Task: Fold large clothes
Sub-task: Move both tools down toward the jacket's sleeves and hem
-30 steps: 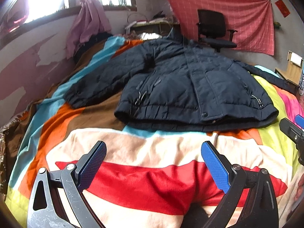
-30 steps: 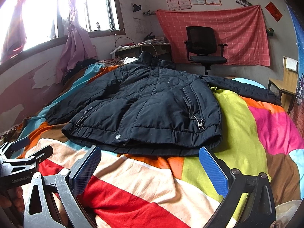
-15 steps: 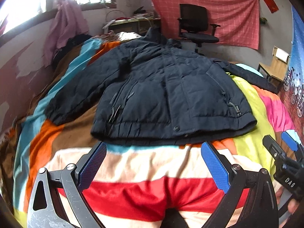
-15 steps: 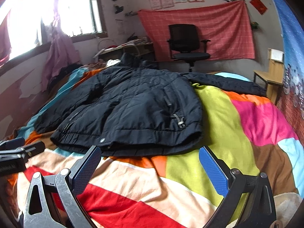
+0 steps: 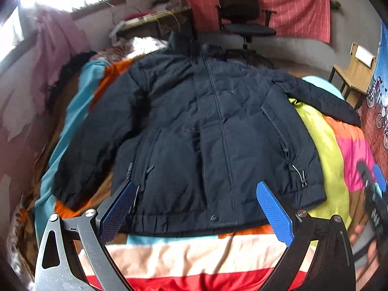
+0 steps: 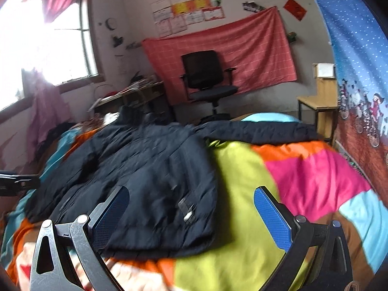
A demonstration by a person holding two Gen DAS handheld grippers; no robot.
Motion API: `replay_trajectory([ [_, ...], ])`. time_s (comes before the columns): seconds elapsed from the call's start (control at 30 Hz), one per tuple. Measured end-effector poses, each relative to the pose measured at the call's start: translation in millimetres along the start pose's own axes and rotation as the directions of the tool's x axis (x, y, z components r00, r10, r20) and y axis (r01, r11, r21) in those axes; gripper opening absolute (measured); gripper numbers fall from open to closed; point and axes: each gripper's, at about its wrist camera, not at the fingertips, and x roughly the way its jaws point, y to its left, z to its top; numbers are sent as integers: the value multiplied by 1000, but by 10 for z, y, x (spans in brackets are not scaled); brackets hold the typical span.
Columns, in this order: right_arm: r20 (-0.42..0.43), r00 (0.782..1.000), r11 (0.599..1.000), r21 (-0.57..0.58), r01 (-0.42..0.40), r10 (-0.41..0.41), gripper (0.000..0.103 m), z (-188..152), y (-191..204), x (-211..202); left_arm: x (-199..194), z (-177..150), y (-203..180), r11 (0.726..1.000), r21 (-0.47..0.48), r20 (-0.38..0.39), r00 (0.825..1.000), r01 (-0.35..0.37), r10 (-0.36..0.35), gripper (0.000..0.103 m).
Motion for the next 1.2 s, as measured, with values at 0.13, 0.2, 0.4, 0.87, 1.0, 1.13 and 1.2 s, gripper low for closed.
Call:
replay_trajectory([
  [0.13, -6, 998, 993, 106, 56, -56, 103, 334, -294, 467, 323, 468, -77, 998, 59, -28, 999, 18, -16, 98],
  [0.2, -29, 997, 982, 176, 74, -70, 103, 465, -479, 728, 496, 669, -88, 996, 76, -14, 999, 50, -49, 98],
  [0.4, -48, 986, 938, 302, 168, -161, 103, 711, -1076, 1518, 1237, 1145, -62, 980, 92, 60, 981, 178, -183, 98],
  [0.87, -209, 946, 825, 466, 319, -248, 103, 784, -2235, 2649, 2852, 2151, -502, 898, -141, 123, 908, 416, -401, 97],
  [1.0, -255, 939, 785, 522, 334, -230, 100, 783, -2523, 2751, 2945, 2271, -802, 909, -57, 175, 901, 412, -397, 97],
  [1.13, -273, 939, 757, 563, 331, -208, 90, 790, -2676, 2859, 3089, 2245, -1008, 932, 30, 164, 918, 361, -361, 97],
  [1.2, -280, 942, 722, 611, 323, -184, 72, 740, -2768, 2928, 3247, 2180, -1047, 934, 42, 135, 925, 354, -356, 96],
])
